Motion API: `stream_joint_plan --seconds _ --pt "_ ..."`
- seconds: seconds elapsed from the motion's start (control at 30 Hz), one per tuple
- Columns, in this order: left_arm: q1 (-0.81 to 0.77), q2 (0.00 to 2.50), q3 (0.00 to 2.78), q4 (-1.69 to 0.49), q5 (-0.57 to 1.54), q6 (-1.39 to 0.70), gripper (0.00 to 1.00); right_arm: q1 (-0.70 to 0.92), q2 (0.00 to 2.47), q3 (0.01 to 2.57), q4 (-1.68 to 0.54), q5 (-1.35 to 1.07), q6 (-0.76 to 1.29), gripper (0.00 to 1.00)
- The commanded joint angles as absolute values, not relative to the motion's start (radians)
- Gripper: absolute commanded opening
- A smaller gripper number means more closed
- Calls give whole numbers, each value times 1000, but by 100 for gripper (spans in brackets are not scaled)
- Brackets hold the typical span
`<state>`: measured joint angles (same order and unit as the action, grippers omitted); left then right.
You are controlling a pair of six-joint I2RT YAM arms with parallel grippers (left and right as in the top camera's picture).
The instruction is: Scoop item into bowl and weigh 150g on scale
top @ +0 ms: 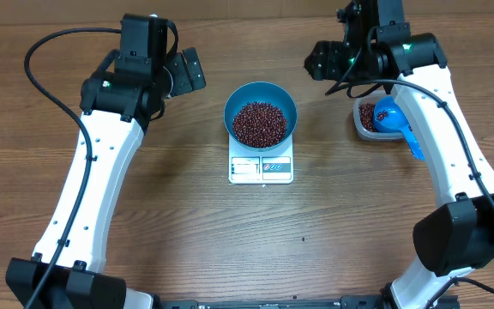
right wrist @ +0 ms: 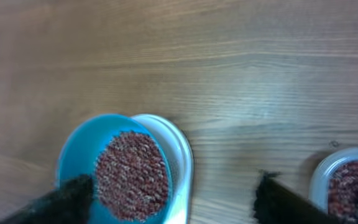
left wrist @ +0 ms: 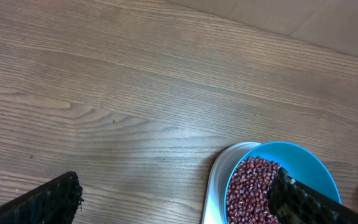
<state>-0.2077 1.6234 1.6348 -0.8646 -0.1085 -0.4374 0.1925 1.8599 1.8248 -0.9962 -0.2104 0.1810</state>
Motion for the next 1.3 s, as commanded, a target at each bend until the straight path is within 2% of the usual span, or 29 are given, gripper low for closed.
stream_joint_plan --seconds 0.0,0.03,0.27,0.43,0.47,0.5,0.53,0.57,0.6,0.63,0.93,1.13,1.27 --pt "-210 1623 1652 -863 -114 -426 100 195 1845 1818 -1019 -112 183 96" --pt "-210 1623 1652 -863 -114 -426 99 194 1846 1818 -1031 -92 183 100" --pt "-210 1623 1652 -863 -114 -426 100 171 1850 1818 -1148 70 242 100" --pt "-210 1623 1652 -863 -114 -426 100 78 1850 1818 -1287 -33 315 100" --pt "-210 1623 1652 -863 -114 -426 100 63 1850 1817 -1318 -43 315 95" --pt "-210 1623 1652 -863 -114 -426 99 51 1850 1814 -1341 -46 315 77" --pt "-210 1623 1652 -863 -114 -426 100 40 1850 1808 -1362 -46 315 46" --pt "-210 1623 1652 -863 -114 -426 100 26 1850 1795 -1380 -46 320 24" --pt "-210 1623 1652 -863 -114 -426 99 12 1850 1776 -1387 -46 326 10" --pt "-210 1623 1652 -863 -114 -426 100 0 1850 1750 -1384 -46 339 5" --pt "-210 1623 1652 -863 -114 -426 100 -64 1850 1555 -1325 -33 372 4" --pt "-210 1623 1652 -863 -114 -426 100 -88 1850 1446 -1245 201 450 8" --pt "-210 1623 1652 -863 -114 -426 99 -112 1850 1413 -1180 270 449 10"
